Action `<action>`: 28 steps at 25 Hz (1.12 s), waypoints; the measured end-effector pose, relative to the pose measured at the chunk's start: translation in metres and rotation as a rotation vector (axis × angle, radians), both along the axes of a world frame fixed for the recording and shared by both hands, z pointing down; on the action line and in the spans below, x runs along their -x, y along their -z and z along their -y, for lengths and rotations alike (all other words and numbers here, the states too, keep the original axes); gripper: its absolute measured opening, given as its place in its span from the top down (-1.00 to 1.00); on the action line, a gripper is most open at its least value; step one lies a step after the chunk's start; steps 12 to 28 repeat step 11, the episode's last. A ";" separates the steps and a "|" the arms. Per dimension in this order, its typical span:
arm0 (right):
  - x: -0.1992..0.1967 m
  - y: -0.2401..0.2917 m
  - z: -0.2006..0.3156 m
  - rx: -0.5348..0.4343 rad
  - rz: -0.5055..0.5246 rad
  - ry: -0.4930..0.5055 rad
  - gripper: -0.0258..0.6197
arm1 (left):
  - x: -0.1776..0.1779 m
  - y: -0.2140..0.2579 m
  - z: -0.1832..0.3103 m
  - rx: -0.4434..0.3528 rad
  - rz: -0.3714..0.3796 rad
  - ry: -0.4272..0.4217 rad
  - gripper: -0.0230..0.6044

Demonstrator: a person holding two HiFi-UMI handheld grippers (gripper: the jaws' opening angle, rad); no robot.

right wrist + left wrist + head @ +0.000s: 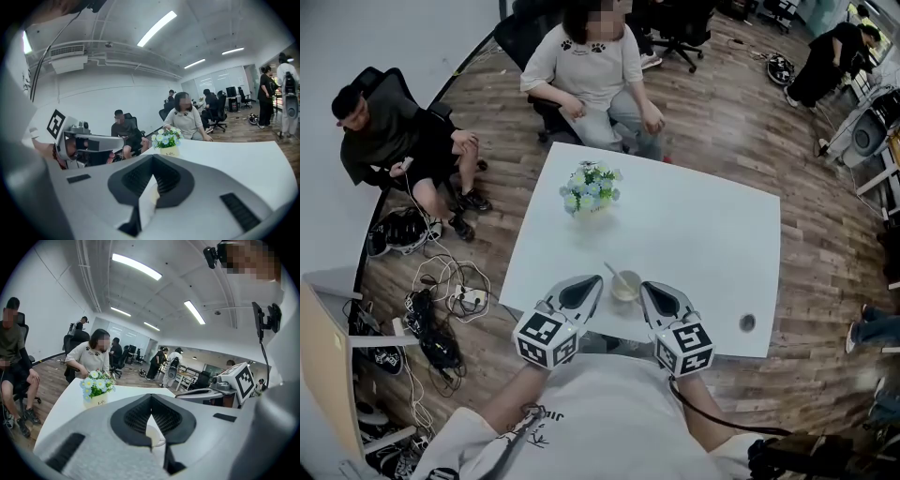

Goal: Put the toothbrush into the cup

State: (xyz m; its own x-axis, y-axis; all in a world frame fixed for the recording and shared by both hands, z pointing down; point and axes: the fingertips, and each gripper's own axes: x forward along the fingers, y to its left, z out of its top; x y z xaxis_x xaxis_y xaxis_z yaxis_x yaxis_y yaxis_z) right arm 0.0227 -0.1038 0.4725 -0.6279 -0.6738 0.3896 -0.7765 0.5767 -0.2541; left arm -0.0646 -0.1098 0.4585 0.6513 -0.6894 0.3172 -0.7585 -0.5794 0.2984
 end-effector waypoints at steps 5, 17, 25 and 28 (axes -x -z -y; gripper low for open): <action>-0.001 -0.001 0.000 0.004 0.004 -0.007 0.86 | 0.001 -0.001 0.000 0.003 0.001 -0.001 0.89; -0.004 -0.001 0.000 0.009 -0.001 -0.003 0.86 | -0.001 0.001 0.000 0.001 -0.001 -0.005 0.89; -0.004 -0.001 0.000 0.009 -0.001 -0.003 0.86 | -0.001 0.001 0.000 0.001 -0.001 -0.005 0.89; -0.004 -0.001 0.000 0.009 -0.001 -0.003 0.86 | -0.001 0.001 0.000 0.001 -0.001 -0.005 0.89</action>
